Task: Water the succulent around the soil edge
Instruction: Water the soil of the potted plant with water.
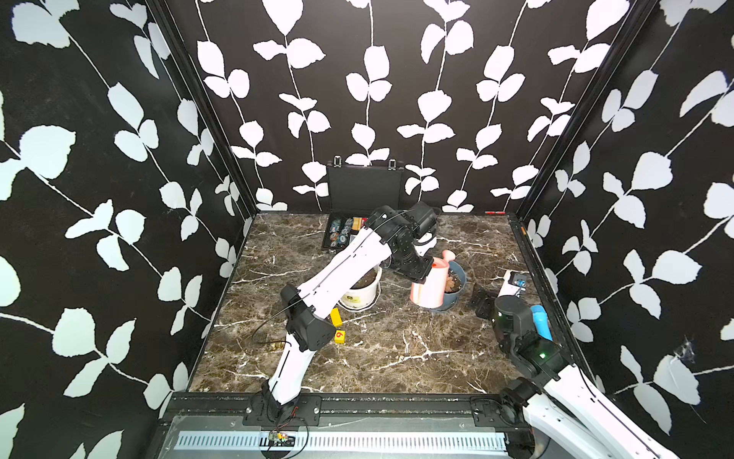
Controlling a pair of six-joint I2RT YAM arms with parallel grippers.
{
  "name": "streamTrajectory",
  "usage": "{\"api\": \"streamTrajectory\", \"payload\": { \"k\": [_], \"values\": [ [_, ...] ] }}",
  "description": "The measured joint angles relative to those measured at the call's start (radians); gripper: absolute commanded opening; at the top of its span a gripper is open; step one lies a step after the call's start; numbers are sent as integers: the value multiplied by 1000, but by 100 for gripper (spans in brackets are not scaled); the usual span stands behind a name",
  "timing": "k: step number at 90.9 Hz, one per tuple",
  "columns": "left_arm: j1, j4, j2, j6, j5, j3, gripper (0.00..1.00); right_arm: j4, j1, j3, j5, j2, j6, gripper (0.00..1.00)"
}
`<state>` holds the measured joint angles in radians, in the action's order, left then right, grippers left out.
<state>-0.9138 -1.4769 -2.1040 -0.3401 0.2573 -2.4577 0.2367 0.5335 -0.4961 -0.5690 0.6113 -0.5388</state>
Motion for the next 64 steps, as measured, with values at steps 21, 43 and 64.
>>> {"api": "streamTrajectory", "payload": {
  "k": [21,43,64],
  "values": [
    [-7,-28,-41,-44,40,-47,0,10,0,0,-1,-13,0,93],
    [-21,-43,-42,-79,71,-68,0,18,0,0,-7,-28,-5,93],
    [-29,-59,-45,-87,81,-68,0,31,0,0,-23,-45,-11,93]
  ]
}}
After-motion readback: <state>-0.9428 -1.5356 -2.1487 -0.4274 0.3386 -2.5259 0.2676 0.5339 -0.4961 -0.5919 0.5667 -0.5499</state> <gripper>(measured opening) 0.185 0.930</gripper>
